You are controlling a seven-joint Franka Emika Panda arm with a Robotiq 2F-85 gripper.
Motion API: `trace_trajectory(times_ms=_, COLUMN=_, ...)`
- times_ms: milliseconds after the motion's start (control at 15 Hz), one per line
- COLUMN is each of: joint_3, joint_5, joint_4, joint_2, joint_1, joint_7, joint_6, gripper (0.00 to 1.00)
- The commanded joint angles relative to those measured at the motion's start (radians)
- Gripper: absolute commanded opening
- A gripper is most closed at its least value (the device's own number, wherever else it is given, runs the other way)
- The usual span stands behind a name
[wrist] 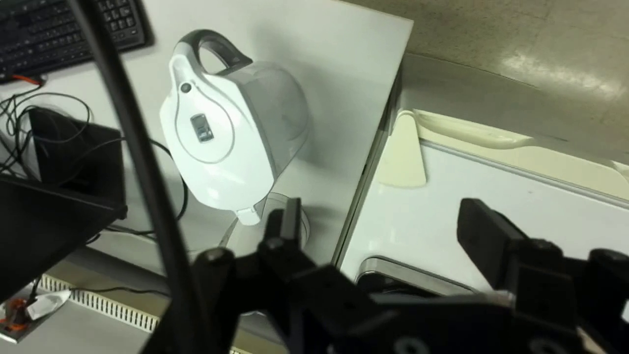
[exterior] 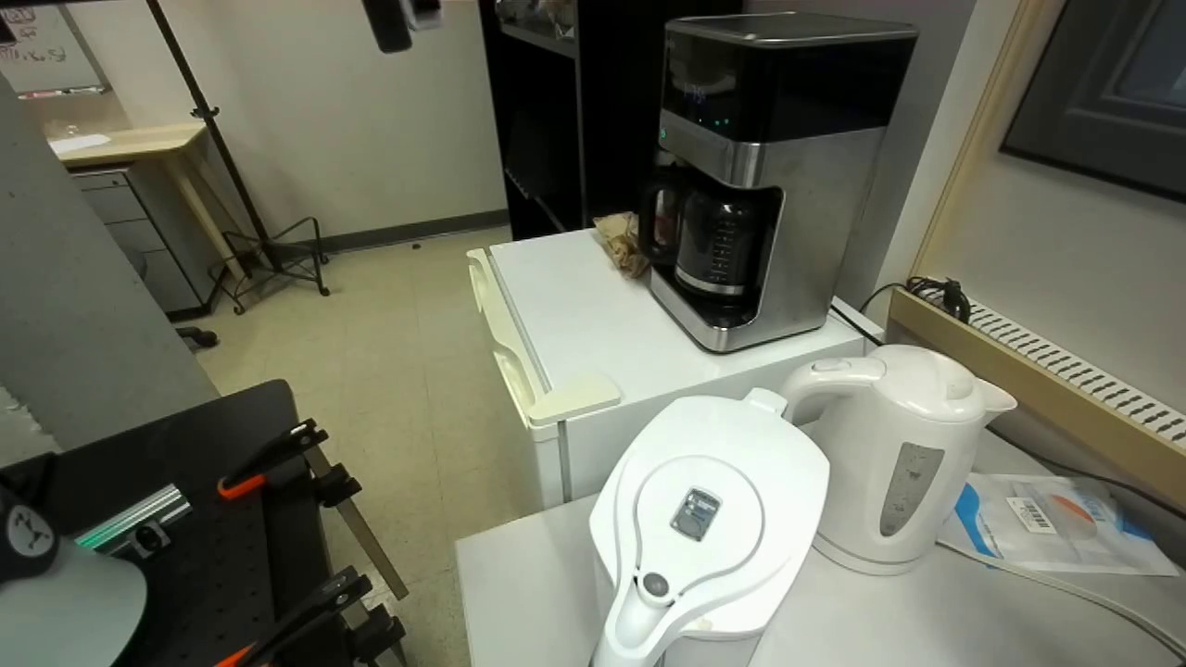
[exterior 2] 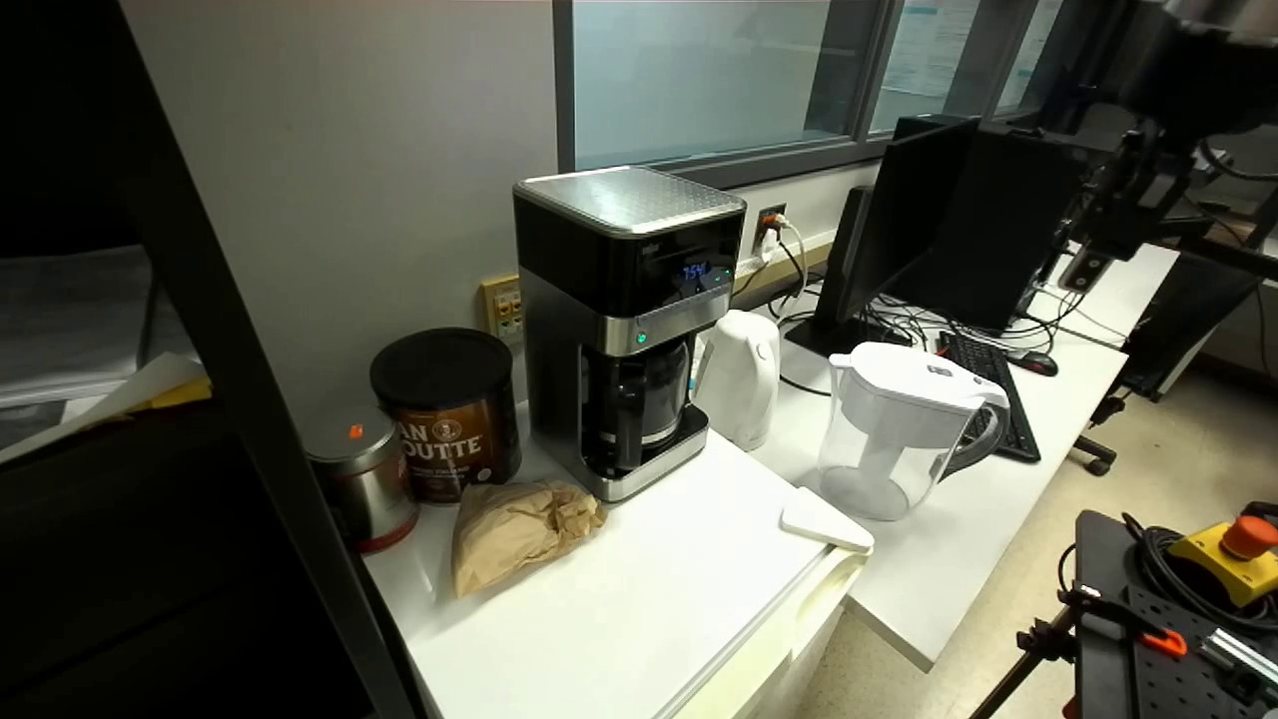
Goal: Press the button on the right side of the coffee machine
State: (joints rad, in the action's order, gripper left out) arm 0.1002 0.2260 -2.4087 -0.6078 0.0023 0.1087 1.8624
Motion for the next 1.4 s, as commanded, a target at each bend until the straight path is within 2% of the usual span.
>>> trace_trajectory(times_ms=0, joint_3=0.002, joint_5=0.107, joint_4=0.022, joint_2=0.089, joint_1=-0.001, joint_7=-0.061, joint_6=0.088, gripper=0.51)
trace_trajectory(times_ms=400, joint_3=0.003, joint_5=0.249, joint_4=0.027, joint_2=0.185, joint_1=-0.005, joint_7=-0.069, joint_6=0.253, gripper=0.04)
trace_trajectory(times_ms=467, joint_3=0.005, joint_5=0.270, joint_4=0.028, joint_2=0.201, joint_1=-0.006, joint_7=-0.066, joint_6=0.279, gripper=0.01)
trace_trajectory(times_ms=867, joint_3=0.010, joint_5=0.367, joint_4=0.044, joint_2=0.294, joint_1=-0.015, joint_7=-0.031, joint_6=0.446, gripper=0.00)
trace_trajectory(times_ms=1333, joint_3=0.010, joint_5=0.417, joint_4=0.097, joint_2=0.428, joint_1=-0.015, joint_7=0.017, joint_6=0.582, gripper=0.00)
